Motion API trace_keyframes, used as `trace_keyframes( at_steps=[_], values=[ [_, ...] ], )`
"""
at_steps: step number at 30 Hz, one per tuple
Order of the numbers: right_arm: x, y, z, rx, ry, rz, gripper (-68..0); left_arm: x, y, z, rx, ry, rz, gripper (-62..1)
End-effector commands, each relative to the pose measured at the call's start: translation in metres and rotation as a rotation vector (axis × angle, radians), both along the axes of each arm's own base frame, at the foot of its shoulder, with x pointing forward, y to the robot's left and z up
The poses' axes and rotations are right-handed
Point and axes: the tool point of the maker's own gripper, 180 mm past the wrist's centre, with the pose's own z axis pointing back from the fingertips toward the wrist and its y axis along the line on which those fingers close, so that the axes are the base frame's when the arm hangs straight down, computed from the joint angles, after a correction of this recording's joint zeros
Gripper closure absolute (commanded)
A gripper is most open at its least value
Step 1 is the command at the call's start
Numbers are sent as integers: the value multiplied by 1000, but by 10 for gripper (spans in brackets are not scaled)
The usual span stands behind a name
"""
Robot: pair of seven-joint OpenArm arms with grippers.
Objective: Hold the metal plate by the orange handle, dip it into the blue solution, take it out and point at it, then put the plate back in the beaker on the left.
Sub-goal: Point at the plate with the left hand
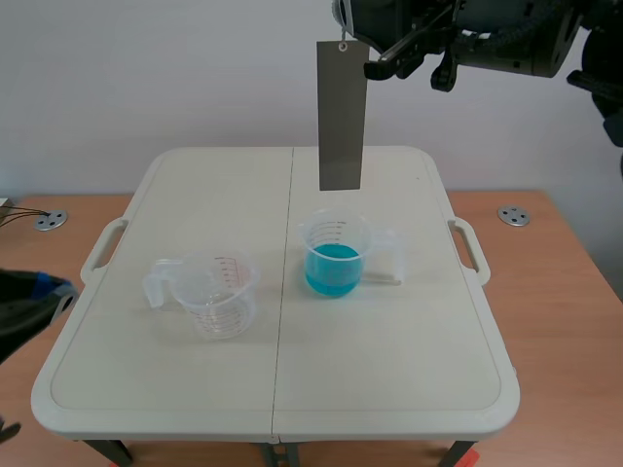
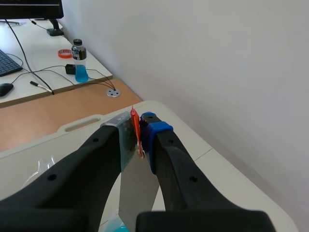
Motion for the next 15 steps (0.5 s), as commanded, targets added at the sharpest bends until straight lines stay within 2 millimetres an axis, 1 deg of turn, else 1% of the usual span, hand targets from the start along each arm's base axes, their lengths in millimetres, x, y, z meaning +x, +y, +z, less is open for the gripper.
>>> trace_keyframes(
  at_steps=[1, 3, 8, 15],
  values=[
    [3, -5, 14, 22, -39, -3, -15, 2, -11, 0, -30, 1, -36, -15],
    [5, -6, 12, 24, -33, -6, -15, 9, -22, 1, -46, -8, -80, -15],
    [7, -10, 11, 29, -26, -16, -15, 31, -42, 1, -67, -29, -121, -15],
    [7, -11, 12, 32, -29, -18, -15, 58, -80, -4, -128, -49, -182, -15]
  ],
)
